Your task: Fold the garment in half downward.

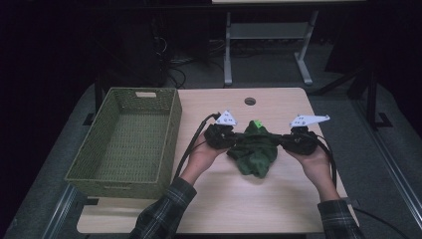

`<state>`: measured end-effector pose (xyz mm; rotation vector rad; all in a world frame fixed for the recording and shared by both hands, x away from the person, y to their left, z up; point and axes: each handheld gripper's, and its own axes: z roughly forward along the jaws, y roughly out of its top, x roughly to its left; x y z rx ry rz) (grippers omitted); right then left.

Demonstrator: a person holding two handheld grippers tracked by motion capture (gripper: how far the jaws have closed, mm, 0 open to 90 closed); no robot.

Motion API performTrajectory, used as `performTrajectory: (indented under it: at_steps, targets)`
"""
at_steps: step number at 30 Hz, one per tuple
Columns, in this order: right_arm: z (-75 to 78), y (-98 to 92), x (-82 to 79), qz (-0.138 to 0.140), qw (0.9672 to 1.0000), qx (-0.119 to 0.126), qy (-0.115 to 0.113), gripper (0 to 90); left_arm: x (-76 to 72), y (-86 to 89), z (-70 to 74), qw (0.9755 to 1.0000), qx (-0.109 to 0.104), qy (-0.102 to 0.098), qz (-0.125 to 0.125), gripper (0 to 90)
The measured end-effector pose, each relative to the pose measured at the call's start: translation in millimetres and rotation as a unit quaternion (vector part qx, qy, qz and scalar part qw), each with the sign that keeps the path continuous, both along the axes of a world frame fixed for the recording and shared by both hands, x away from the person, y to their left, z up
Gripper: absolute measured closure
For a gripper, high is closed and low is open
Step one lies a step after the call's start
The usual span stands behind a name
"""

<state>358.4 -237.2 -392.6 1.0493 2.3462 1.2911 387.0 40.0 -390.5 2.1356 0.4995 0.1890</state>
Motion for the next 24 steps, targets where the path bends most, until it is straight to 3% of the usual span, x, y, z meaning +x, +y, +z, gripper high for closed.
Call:
performTrajectory:
  at_steps: [2, 4, 7, 9, 15, 18, 22, 24]
  targets:
    - [-3.9, -0.4, -5.0, 0.003, 0.9999, 0.003, 0.011, 88.0, -4.4, 2.0, -2.9, 1.0, -0.001, 0.002, -0.005, 85.2]
    - [-7.1, -1.0, -10.5, 0.0, 1.0, 0.003, 0.004, 88.0, -9.2, 3.7, -6.7, 0.9999, 0.002, 0.005, -0.01, 85.2]
    - [-11.1, -0.9, -17.0, 0.007, 0.9999, 0.007, 0.012, 88.0, -13.3, 7.0, -11.3, 0.9998, 0.002, 0.013, -0.016, 85.2]
    - [-13.3, -0.3, -23.9, 0.008, 1.0, 0.004, 0.001, 87.9, -16.6, 9.3, -14.5, 0.9997, 0.004, 0.014, -0.021, 85.2]
    - [-21.4, -1.9, -36.0, 0.014, 0.9997, 0.007, 0.017, 87.7, -27.1, 13.6, -23.7, 0.9993, 0.014, 0.011, -0.034, 85.2]
    - [-26.2, -0.8, -42.2, 0.018, 0.9997, 0.003, 0.014, 87.8, -32.3, 11.8, -27.0, 0.9987, 0.023, 0.011, -0.045, 85.3]
    - [-33.0, 1.1, -47.7, 0.022, 0.9993, -0.005, 0.031, 87.8, -37.7, 9.5, -33.6, 0.998, 0.029, 0.016, -0.054, 85.5]
    - [-36.2, 1.1, -49.9, 0.025, 0.9994, -0.004, 0.023, 87.7, -39.2, 8.2, -38.3, 0.9975, 0.033, 0.022, -0.058, 85.5]
